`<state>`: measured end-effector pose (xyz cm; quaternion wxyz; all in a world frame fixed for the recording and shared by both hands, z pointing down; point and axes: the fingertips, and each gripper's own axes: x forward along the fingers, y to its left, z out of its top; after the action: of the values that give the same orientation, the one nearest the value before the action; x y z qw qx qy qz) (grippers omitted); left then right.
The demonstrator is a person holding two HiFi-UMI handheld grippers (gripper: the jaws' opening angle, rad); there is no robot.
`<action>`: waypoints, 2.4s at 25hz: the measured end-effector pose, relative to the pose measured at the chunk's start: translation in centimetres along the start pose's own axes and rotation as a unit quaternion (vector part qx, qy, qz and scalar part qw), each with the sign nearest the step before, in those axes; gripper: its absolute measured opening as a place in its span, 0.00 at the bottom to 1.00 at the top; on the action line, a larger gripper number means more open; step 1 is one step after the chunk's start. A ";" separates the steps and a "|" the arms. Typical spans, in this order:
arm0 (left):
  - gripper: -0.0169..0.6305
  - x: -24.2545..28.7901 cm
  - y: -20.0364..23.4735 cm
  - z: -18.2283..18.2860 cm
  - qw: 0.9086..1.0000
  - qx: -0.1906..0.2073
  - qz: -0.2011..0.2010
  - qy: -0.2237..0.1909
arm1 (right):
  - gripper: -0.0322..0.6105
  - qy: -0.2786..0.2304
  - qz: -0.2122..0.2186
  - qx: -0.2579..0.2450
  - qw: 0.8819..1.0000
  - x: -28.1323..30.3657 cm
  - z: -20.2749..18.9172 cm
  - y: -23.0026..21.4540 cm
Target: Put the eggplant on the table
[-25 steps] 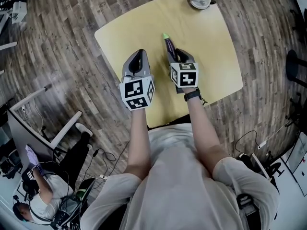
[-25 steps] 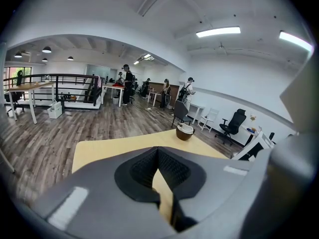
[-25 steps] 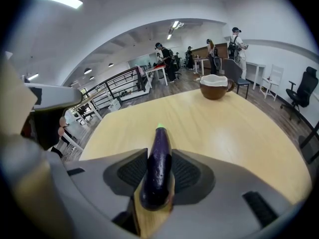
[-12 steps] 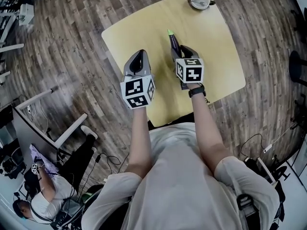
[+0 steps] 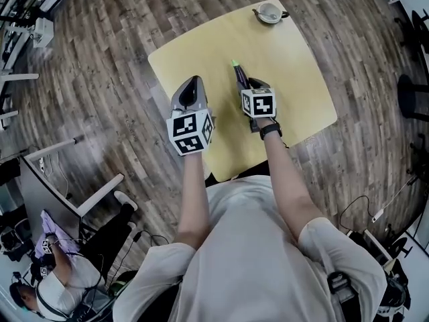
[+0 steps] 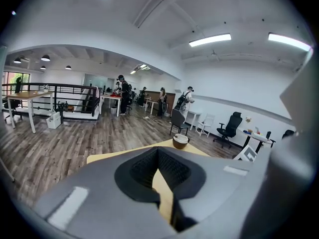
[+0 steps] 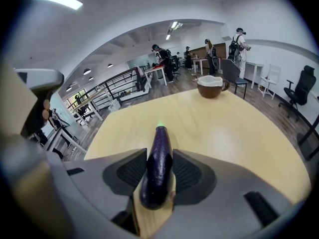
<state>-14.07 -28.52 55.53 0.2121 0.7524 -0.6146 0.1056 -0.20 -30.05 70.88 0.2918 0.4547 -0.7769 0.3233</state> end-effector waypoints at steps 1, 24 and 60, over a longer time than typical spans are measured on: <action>0.04 -0.3 -0.1 0.1 1.000 0.003 -0.001 -0.001 | 0.30 0.005 -0.002 0.003 1.000 0.3 -0.7 -0.1; 0.04 -6.4 -2.6 8.4 0.994 0.049 -0.028 -0.098 | 0.24 -0.252 -0.011 -0.040 0.967 -17.6 12.1 4.7; 0.04 -12.4 -6.1 10.9 0.984 0.076 -0.057 -0.152 | 0.07 -0.348 -0.101 -0.133 0.923 -31.4 12.7 4.9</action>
<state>-11.98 -21.55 39.52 0.0638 0.8074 -0.5860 0.0239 6.50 -21.70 38.32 0.0917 0.5717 -0.8153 0.0075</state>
